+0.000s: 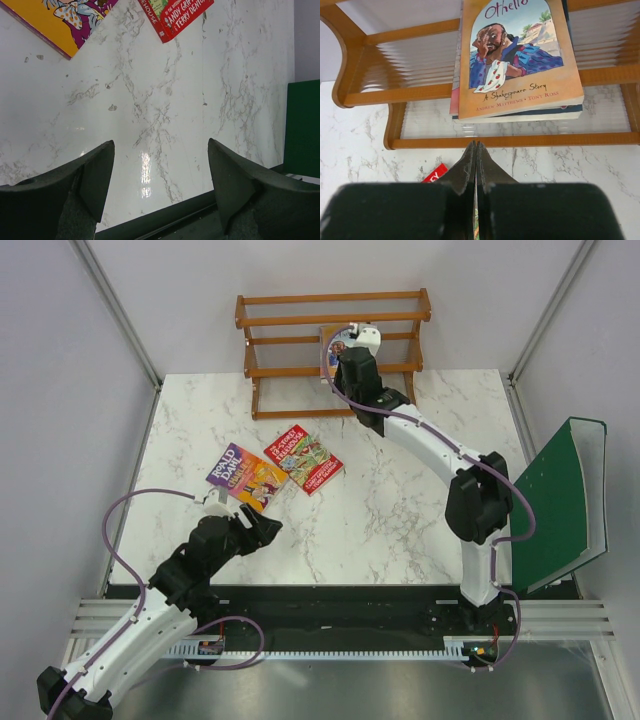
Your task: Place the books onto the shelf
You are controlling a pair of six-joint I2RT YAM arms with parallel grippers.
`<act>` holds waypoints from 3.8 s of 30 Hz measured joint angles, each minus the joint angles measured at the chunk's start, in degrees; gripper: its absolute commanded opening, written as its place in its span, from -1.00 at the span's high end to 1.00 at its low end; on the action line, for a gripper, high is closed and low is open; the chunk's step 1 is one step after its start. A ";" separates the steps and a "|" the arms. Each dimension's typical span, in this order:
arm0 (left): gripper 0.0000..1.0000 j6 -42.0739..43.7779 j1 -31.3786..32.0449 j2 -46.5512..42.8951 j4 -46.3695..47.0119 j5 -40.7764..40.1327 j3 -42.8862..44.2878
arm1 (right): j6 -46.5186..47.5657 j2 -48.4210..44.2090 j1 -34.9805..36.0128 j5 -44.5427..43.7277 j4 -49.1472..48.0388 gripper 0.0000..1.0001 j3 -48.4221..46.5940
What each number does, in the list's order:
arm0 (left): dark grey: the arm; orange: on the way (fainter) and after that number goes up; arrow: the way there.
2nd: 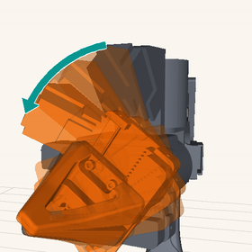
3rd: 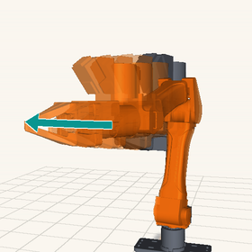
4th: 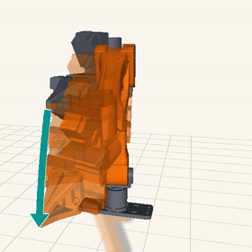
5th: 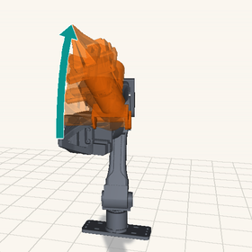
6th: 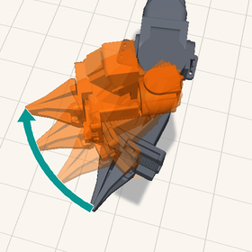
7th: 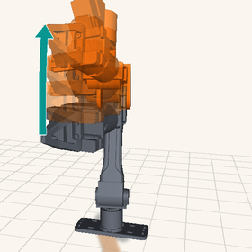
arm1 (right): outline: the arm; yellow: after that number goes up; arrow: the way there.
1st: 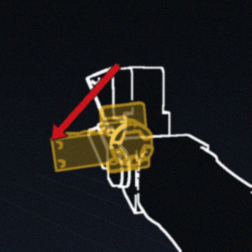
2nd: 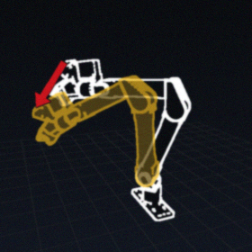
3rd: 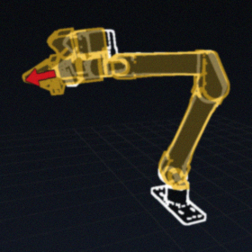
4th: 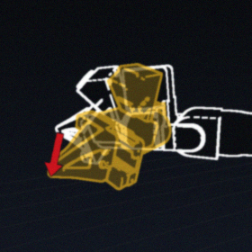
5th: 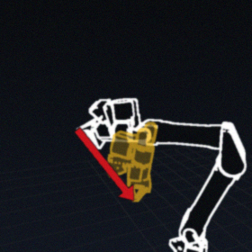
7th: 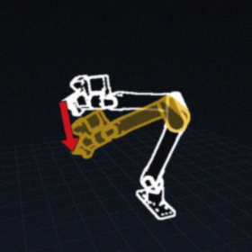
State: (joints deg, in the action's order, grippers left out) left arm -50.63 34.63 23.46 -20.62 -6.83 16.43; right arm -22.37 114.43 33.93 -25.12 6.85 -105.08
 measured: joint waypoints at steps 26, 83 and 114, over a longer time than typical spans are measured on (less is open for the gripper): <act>-0.62 0.00 0.00 0.42 0.17 0.00 -0.44 | -0.79 12.85 -0.74 6.58 10.12 1.00 -12.57; -0.92 6.95 -3.08 40.72 2.19 4.44 23.17 | -3.58 -3.89 -1.44 22.05 -1.84 -0.68 28.79; -0.87 4.17 -9.86 76.39 11.93 16.44 39.89 | -30.73 6.45 -6.14 45.81 -49.99 -0.09 48.72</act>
State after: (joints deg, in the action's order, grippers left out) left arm -46.46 24.77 99.85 -8.69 9.61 56.31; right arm -53.10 120.88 27.79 20.69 -43.13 -56.36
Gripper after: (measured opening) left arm 0.942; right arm 0.583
